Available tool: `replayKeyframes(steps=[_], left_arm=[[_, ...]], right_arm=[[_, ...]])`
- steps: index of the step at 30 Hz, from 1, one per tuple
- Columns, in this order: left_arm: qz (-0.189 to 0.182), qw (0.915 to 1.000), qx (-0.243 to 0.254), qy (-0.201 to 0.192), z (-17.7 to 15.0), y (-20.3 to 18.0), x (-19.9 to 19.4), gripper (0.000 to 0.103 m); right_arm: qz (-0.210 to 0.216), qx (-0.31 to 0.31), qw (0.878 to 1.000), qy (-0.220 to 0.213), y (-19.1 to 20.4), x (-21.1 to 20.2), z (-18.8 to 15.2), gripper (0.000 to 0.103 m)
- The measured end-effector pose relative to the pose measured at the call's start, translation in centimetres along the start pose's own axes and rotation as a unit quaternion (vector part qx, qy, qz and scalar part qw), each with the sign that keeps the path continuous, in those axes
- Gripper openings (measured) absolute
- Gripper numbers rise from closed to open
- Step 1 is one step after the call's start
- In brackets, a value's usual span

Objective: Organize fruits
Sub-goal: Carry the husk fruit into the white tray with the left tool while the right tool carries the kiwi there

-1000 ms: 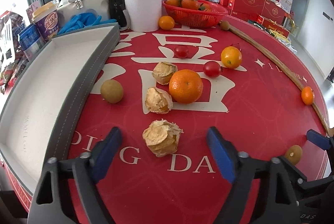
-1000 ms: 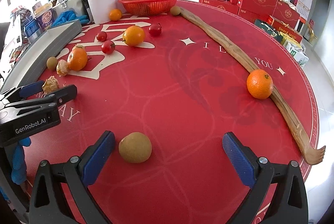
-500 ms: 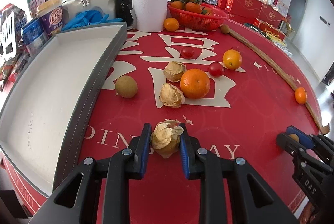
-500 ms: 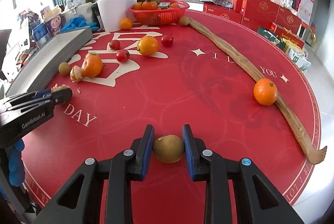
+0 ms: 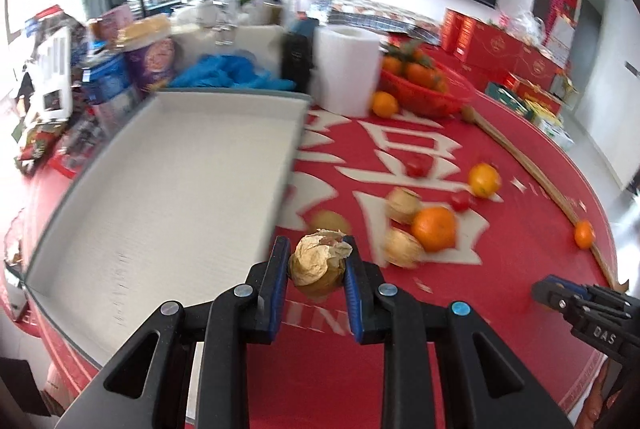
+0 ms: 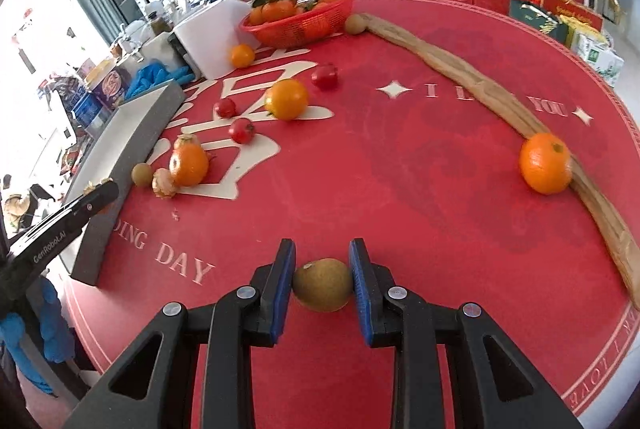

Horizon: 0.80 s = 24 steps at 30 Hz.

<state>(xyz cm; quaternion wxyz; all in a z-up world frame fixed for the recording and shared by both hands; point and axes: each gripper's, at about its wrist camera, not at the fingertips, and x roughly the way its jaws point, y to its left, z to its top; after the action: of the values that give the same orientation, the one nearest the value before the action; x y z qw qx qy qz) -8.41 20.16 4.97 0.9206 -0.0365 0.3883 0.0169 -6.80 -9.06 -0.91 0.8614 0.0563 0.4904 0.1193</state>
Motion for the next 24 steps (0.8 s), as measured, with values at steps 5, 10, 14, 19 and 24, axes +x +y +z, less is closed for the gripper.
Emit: replayKeyframes(steps=[5, 10, 14, 19, 24], left_arm=[[0.044, 0.9984, -0.035, -0.007, 1.2, 4.2, 0.1, 0.028], [0.078, 0.995, -0.063, -0.002, 1.4, 7.9, 0.3, 0.028], [0.093, 0.9915, -0.089, 0.02, 0.9, 10.1, 1.8, 0.028], [0.108, 0.9872, -0.11, 0.042, -0.2, 11.7, 3.0, 0.028], [0.118, 0.986, -0.111, 0.039, -0.6, 12.1, 2.9, 0.028]], right_arm=[[0.016, -0.025, 1.0, 0.008, 2.5, 1.1, 1.2, 0.029], [0.041, -0.05, 0.998, 0.011, 5.6, 1.8, 3.2, 0.029], [0.08, -0.067, 0.994, 0.019, 9.0, 2.9, 5.3, 0.029], [0.12, -0.107, 0.987, 0.028, 14.5, 4.4, 6.9, 0.029], [0.156, -0.141, 0.977, 0.035, 20.3, 5.9, 7.8, 0.029]])
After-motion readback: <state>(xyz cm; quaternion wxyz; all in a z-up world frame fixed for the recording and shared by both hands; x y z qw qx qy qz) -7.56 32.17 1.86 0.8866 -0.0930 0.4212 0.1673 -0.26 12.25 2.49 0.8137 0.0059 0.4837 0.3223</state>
